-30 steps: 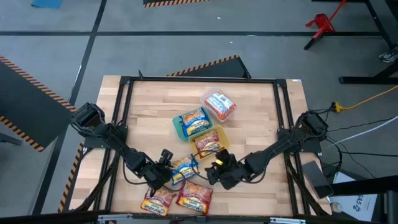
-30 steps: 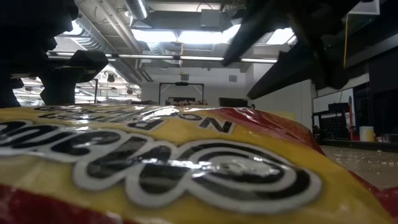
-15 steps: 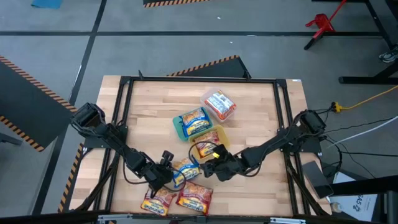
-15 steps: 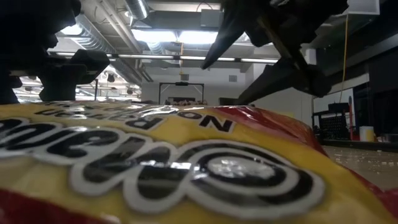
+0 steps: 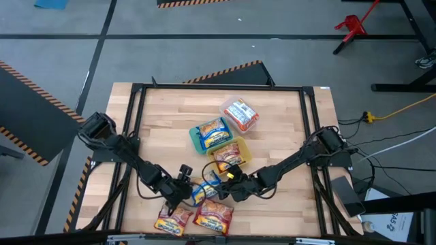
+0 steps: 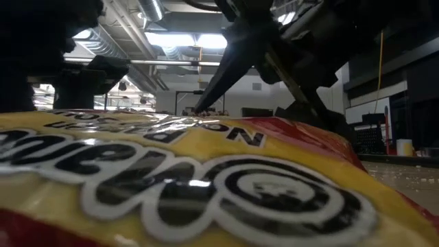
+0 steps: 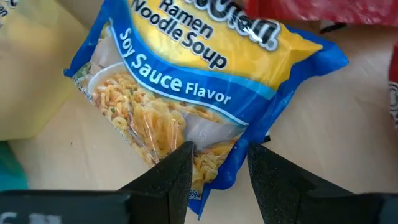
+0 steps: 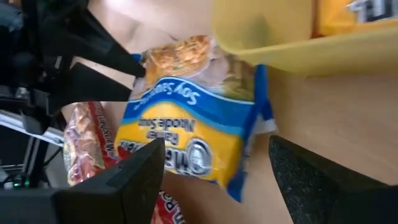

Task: Sort Maruchan noodles
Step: Put the blue noodle pack into the green bin

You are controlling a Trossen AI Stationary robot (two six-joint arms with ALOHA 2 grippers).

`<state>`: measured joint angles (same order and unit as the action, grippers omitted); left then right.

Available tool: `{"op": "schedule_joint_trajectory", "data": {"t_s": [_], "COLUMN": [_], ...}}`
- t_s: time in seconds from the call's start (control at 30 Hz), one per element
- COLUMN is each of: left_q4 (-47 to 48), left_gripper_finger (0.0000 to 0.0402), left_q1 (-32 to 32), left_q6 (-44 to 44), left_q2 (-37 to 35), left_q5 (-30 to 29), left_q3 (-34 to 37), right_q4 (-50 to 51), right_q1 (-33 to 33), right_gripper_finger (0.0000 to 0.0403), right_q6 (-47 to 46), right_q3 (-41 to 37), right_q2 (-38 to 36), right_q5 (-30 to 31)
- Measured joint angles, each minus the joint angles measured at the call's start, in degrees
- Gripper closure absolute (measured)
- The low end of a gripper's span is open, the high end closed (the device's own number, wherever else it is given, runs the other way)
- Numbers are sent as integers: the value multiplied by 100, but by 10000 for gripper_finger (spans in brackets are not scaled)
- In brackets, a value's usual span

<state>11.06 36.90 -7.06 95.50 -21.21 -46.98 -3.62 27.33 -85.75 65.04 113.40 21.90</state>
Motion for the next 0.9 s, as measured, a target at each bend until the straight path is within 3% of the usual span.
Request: {"op": "schedule_joint_trajectory", "data": {"t_s": [0.3, 0.53, 0.9], "left_q4": [-248, -637, -839], "left_gripper_finger": [254, 254, 254], "left_q1": [-286, -328, -428], "left_q6": [9, 113, 166], "left_q2": [75, 406, 422], "left_q5": [150, 250, 276], "left_q3": [11, -17, 1], "right_q4": [77, 692, -172], "right_q1": [-85, -72, -140], "right_gripper_finger": [132, 132, 133], "right_q6": [47, -29, -88], "right_q3": [2, 4, 6], "right_q2": [23, 20, 380], "right_q5": [-107, -161, -269]}}
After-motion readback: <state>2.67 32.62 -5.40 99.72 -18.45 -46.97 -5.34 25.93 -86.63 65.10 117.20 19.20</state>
